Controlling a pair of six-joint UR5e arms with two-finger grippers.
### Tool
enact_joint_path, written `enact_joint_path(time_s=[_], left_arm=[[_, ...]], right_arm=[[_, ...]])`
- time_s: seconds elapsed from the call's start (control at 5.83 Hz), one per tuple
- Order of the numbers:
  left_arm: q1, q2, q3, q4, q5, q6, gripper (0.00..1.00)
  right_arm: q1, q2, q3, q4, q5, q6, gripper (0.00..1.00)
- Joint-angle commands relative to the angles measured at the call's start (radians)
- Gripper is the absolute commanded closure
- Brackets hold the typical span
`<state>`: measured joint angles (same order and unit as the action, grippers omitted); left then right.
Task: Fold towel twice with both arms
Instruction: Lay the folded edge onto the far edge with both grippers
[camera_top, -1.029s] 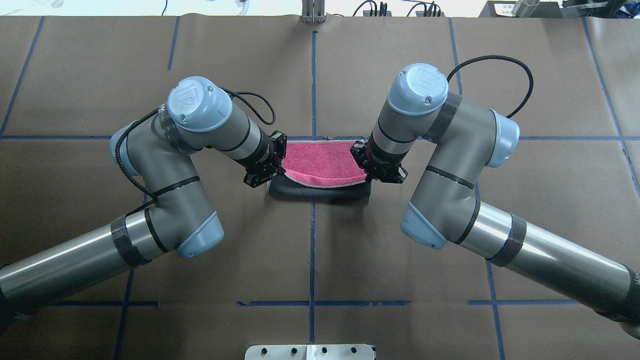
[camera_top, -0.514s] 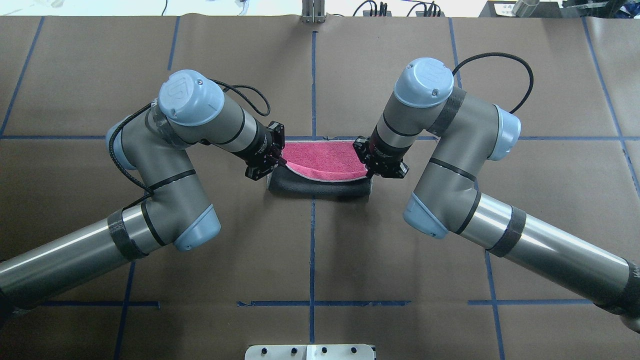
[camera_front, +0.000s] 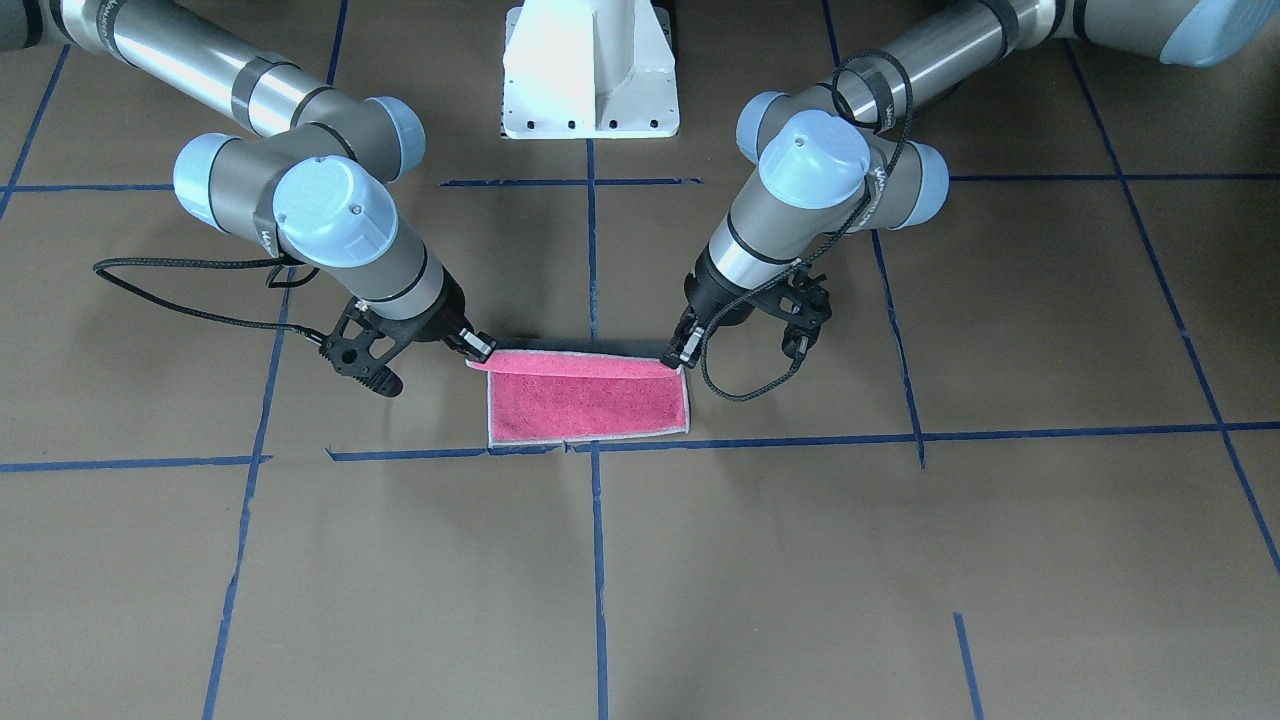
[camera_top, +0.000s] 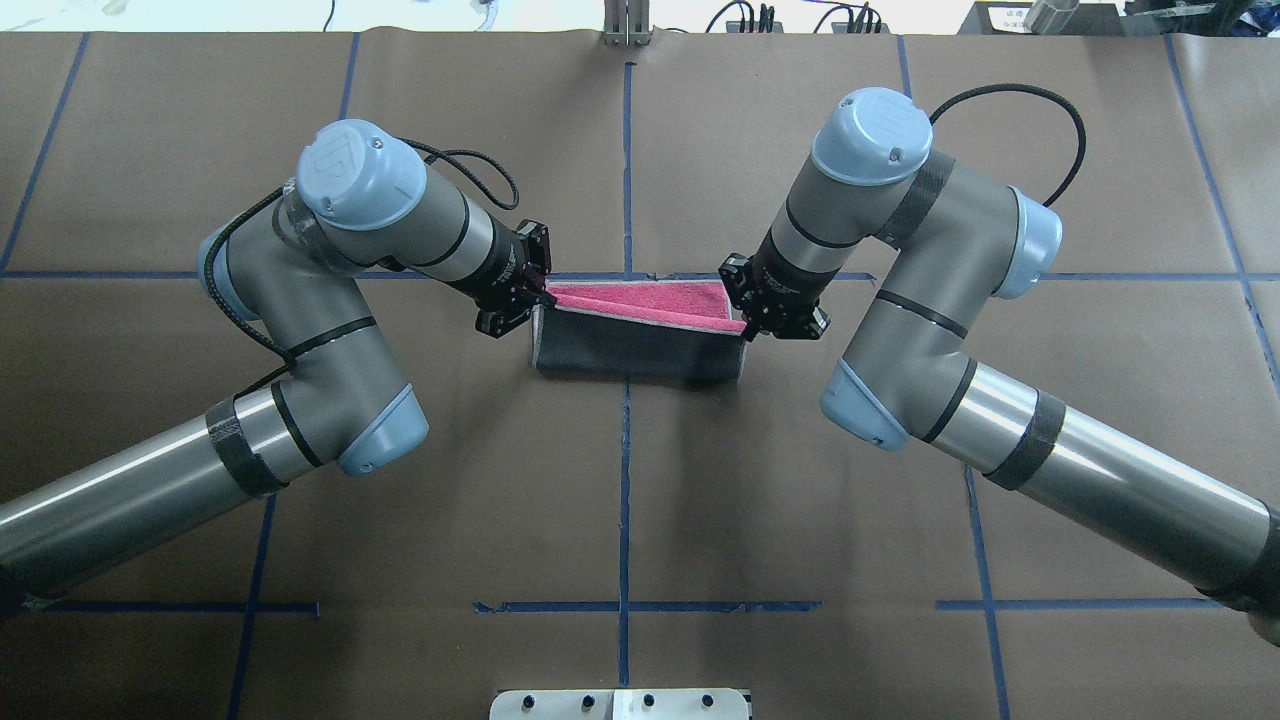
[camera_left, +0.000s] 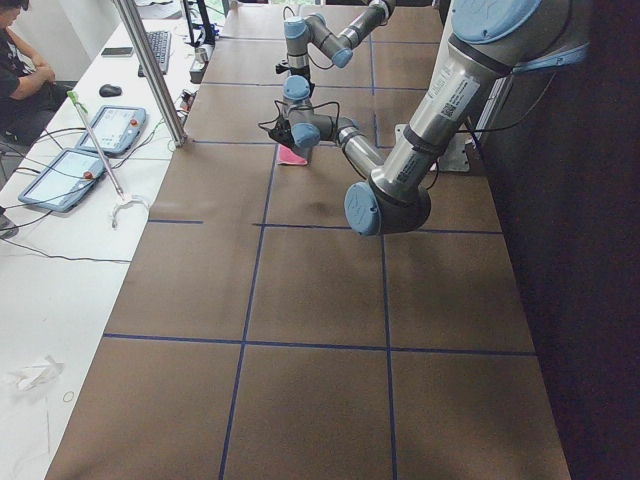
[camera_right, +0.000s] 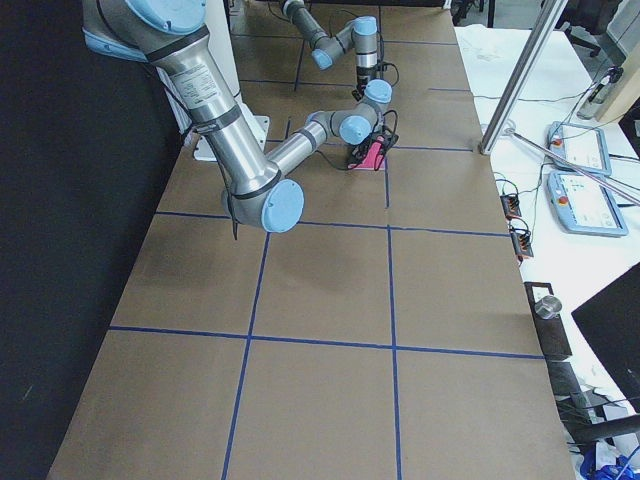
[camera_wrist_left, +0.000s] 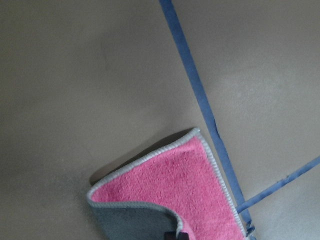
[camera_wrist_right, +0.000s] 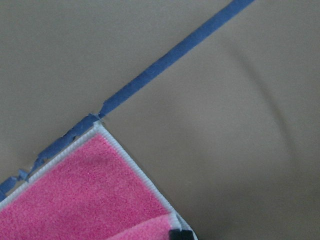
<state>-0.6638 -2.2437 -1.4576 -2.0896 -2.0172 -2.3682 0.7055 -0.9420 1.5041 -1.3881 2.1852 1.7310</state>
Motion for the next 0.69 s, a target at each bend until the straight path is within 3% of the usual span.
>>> enact_joint_path(time_s=[0.0,0.51], left_arm=[[0.001,-0.005,0.035,-0.016,0.0,-0.018,1.0],[-0.002,-0.008,0.049,-0.064,0.003,-0.092,1.0]], right_arm=[[0.0,0.023,-0.053,0.029,0.004,-0.001,1.0],[0.005,0.072,-0.09,0.027,0.007,0.005,1.0]])
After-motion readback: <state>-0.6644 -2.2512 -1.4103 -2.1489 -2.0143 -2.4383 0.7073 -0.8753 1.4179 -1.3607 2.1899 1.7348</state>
